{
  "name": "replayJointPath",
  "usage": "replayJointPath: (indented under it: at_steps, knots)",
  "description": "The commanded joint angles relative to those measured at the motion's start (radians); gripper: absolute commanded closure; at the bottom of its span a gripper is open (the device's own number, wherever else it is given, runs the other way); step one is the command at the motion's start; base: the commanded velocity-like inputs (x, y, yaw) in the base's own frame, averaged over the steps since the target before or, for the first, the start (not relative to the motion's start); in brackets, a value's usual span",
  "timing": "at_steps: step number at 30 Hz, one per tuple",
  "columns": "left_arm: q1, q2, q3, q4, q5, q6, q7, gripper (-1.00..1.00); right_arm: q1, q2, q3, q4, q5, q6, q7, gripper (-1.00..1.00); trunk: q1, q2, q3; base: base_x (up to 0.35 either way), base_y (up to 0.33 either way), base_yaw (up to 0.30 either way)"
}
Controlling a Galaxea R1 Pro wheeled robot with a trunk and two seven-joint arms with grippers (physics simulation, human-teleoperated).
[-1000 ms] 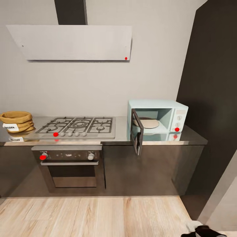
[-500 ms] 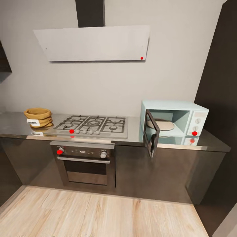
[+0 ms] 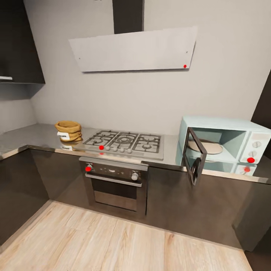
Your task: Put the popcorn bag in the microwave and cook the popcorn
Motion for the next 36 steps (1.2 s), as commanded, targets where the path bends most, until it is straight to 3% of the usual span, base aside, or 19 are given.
replayJointPath:
  at_steps: [1,23,28,36]
  knots:
    - [0.000,0.001,0.005,-0.001,-0.002,-0.002,0.001,-1.00,-0.001,0.000,-0.008,0.003,0.007,-0.006,0.001,-1.00,0.000,-0.001,-0.001,0.000,0.000,0.300]
    - [0.000,0.007,0.003,0.000,-0.003,-0.002,0.000,-1.00,-0.001,-0.001,-0.009,0.004,0.005,-0.008,0.002,-1.00,0.000,-0.001,-0.001,0.000,0.000,0.300]
    - [0.000,0.007,0.004,0.001,-0.002,-0.001,0.000,-1.00,-0.001,0.013,-0.009,0.004,0.005,-0.009,0.002,-1.00,0.000,-0.001,-0.001,0.000,0.000,0.300]
    - [-0.001,0.003,-0.002,0.001,-0.010,0.001,-0.001,-1.00,-0.001,0.014,-0.010,0.004,0.005,-0.009,0.002,-1.00,0.000,-0.001,-0.001,0.084,0.000,0.300]
